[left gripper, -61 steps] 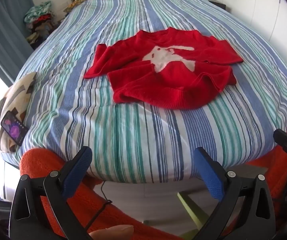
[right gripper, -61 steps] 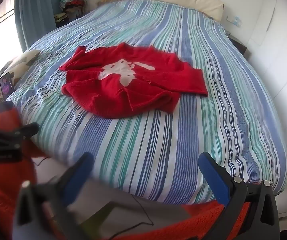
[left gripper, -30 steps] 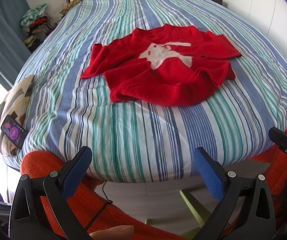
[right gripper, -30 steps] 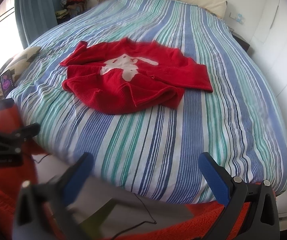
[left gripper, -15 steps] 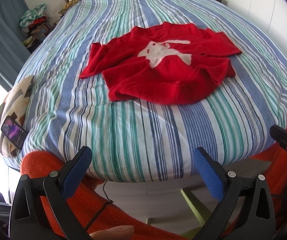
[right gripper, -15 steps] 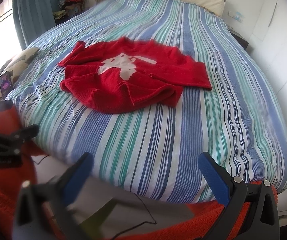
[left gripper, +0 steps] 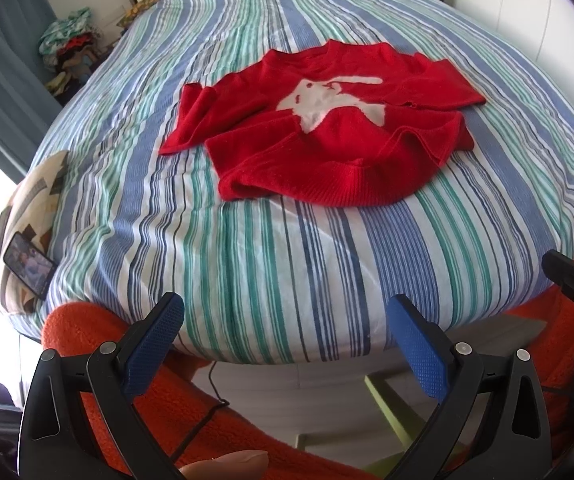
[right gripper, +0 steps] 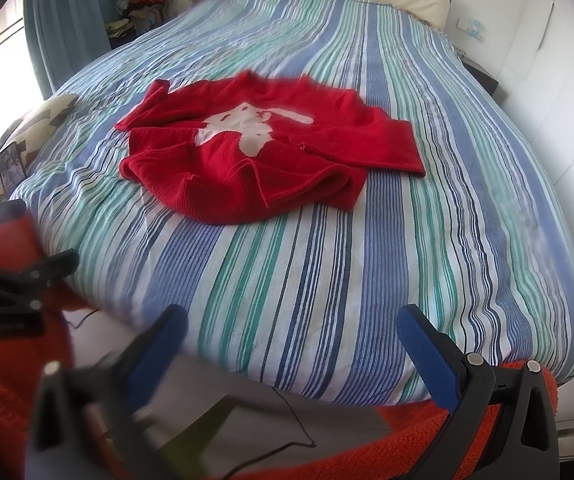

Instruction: Fold small clothes

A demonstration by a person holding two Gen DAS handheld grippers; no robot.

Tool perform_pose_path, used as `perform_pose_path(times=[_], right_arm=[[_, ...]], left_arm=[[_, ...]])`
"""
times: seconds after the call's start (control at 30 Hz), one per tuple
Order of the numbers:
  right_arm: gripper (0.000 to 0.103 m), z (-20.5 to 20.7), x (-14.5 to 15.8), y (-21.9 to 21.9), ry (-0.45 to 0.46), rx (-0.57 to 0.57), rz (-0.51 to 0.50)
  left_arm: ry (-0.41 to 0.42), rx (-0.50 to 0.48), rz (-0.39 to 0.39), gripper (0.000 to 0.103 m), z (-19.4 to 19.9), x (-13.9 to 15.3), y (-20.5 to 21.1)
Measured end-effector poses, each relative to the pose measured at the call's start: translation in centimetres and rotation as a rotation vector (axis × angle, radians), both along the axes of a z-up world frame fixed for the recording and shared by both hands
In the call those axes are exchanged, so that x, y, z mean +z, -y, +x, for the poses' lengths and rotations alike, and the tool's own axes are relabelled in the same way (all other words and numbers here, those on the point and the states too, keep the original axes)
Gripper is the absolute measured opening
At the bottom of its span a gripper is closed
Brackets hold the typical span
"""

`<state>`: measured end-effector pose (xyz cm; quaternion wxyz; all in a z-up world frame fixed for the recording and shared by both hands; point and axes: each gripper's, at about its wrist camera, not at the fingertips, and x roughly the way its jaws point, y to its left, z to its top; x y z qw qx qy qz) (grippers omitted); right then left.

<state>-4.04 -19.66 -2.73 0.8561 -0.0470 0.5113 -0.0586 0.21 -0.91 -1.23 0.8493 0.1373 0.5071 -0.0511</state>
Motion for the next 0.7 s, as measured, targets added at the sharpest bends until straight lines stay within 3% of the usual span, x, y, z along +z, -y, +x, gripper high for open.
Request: perform_pose_path(times=[0.1,0.17,0.27,0.4,0.47,0.53,0.6,0.67,0.7], right_arm=[[0.103,0.1,-0.1,0.3,-0.004,0.003,0.028],[0.103,0.5,-0.2,1.3,0.002,0.003,0.11],[0.103,2.0,-0.8,4.6,0.037,-0.056,0.301],[0.102,6.0,-4.6,8.2,0.041,-0.168,0.59],[0.086,8.3,-6.9,8.5,0.036,-0.196,0.687],[0.077,10.6,-9.0,8.7,0.044,-0.242,0.79],[0.064,12.1,-11.0,9.6,0.062,-0.35,0.869],[0.009,12.5,-12.0,10.2,0.044,-0.429,0.937],[0.009,12.3,-11.6,10.2,0.028,-0.428,0.931]], left_arm=[[0.027,0.071,-0.011,0.102,1.1,0.7,-2.0],[0.033,0.135,-0.038,0.102,2.0,1.1,-3.9],[0.02,0.209,-0.046,0.102,2.9,0.9,-6.1],[-0.023,0.246,-0.065,0.102,2.8,0.1,-7.3],[-0.041,0.25,-0.071,0.102,2.3,-0.3,-7.2],[-0.052,0.249,-0.067,0.102,1.9,-0.5,-7.0],[-0.054,0.248,-0.053,0.102,1.7,-0.5,-6.9],[-0.042,0.256,-0.041,0.102,1.4,-0.2,-7.4],[-0.033,0.263,-0.037,0.102,1.4,0.0,-7.9]])
